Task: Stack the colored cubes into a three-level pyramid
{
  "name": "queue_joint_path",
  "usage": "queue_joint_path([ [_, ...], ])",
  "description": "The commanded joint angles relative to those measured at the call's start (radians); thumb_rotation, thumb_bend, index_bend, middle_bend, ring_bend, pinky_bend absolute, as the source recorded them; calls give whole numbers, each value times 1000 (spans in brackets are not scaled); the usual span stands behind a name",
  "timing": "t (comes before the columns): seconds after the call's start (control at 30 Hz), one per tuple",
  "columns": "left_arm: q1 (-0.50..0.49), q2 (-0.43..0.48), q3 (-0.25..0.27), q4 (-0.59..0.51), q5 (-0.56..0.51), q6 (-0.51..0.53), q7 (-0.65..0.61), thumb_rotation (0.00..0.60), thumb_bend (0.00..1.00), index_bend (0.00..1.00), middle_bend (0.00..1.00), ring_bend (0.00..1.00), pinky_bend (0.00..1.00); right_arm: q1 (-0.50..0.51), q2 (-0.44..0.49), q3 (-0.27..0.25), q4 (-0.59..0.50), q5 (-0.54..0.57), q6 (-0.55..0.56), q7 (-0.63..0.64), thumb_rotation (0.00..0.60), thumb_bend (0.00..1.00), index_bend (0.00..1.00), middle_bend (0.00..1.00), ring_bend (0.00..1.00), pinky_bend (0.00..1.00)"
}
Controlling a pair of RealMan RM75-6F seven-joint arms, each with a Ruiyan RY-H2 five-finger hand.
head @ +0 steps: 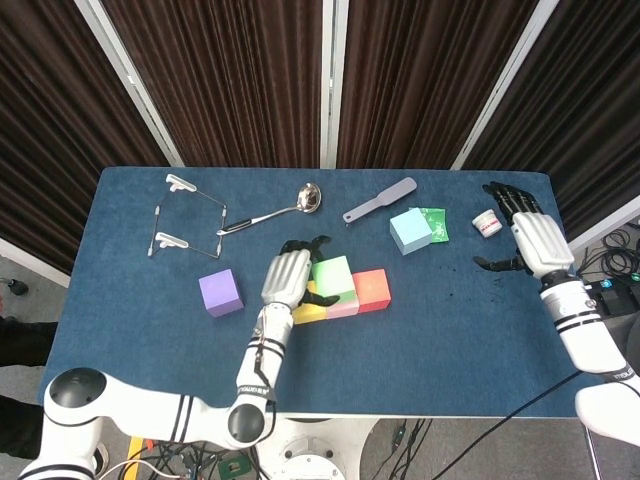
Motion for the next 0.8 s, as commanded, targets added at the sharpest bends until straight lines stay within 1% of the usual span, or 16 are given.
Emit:
queue_joint_path([
  [0.03,-28,-29,-17,44,-20,-16,14,600,200,186,554,160,108,-7,0,-1,7,-10,4,19,600,61,0,33,0,0],
  [0.27,-61,-58,-51,109,-54,-53,13,600,200,185,552,160,108,-22,7,-3,28,-22,7,59,600,61,0,33,0,0],
  [0.8,-84,-82,-52,158,-45,-75,4,600,199,173,549,173,108,-34,-7,-11,79,-42,1,112,600,62,0,33,0,0],
])
